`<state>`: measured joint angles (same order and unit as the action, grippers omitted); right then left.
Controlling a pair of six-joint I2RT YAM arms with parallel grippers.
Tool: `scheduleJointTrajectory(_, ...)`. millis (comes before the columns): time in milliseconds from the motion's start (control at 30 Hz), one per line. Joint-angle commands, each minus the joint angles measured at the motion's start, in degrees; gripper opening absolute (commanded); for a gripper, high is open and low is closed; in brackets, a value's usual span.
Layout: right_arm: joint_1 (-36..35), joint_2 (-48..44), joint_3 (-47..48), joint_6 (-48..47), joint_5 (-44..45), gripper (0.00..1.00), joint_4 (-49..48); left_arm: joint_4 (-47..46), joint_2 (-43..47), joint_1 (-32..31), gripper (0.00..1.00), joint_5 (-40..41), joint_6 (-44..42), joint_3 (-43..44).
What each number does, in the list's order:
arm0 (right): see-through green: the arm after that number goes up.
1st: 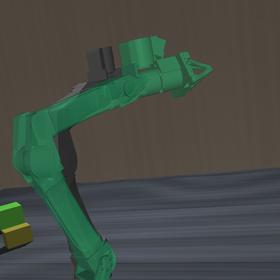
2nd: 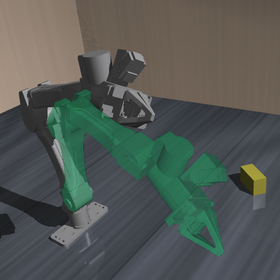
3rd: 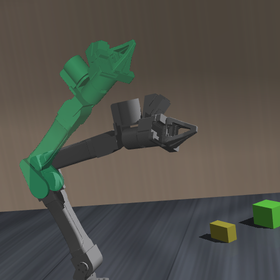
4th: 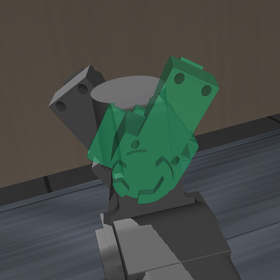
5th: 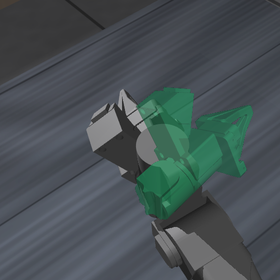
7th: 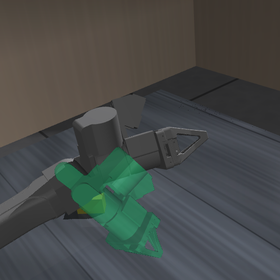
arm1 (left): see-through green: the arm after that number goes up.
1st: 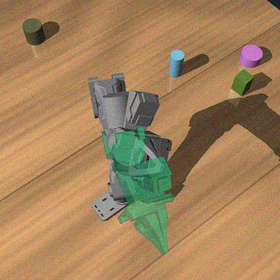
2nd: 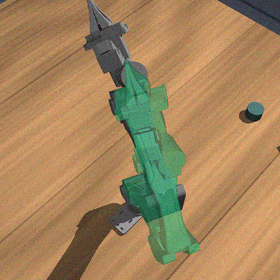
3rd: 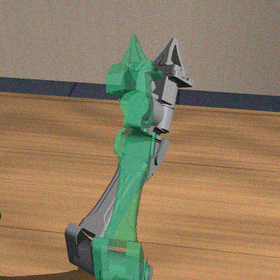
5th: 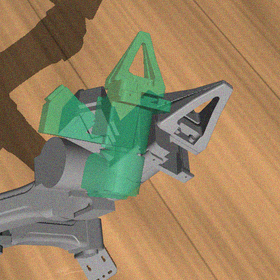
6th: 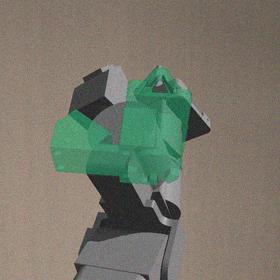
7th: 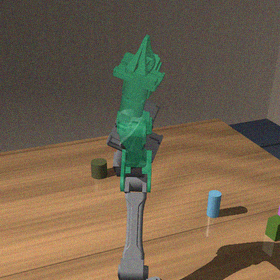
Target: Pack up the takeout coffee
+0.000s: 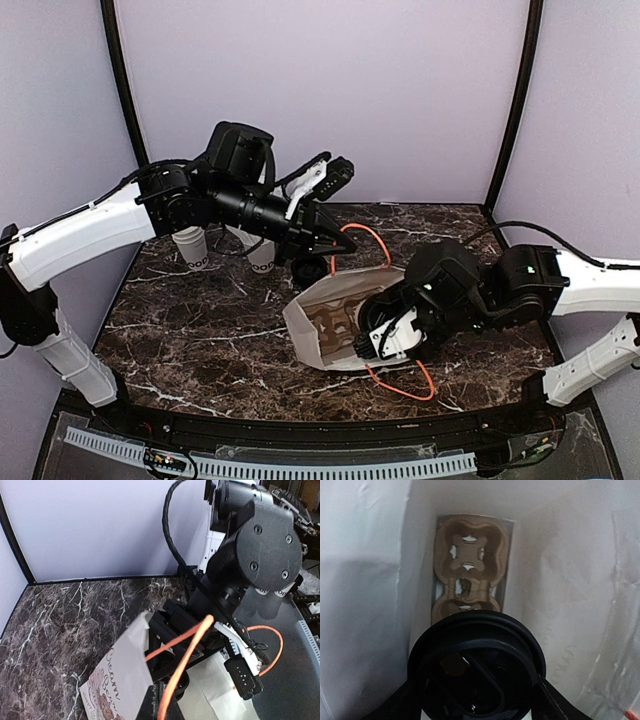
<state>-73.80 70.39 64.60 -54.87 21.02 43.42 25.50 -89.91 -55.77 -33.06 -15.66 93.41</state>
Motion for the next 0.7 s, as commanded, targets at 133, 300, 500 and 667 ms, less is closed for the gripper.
scheduleJointTrajectory(133, -2.13, -3.2, -4.29, -4.3, 0.17, 0.7, -2.22, -19.25, 4.37, -0.13, 0.0, -10.0, 11.03, -11.25)
scheduleJointTrajectory(300, -2.12, -2.64, -5.66, -5.01, 2.14, 0.7, -5.98, -22.87, 4.04, -0.13, 0.0, -12.11, 13.92, -12.62)
scheduleJointTrajectory(500, -1.89, -1.42, -6.79, -7.94, 5.41, 0.7, -8.92, -23.0, 3.4, -0.12, 0.0, -12.15, 14.43, -12.36)
scheduleJointTrajectory(667, -0.69, 1.22, -4.92, -7.39, 4.58, 0.7, -6.26, -22.95, 2.68, -0.13, 0.0, -12.5, 14.76, -11.88)
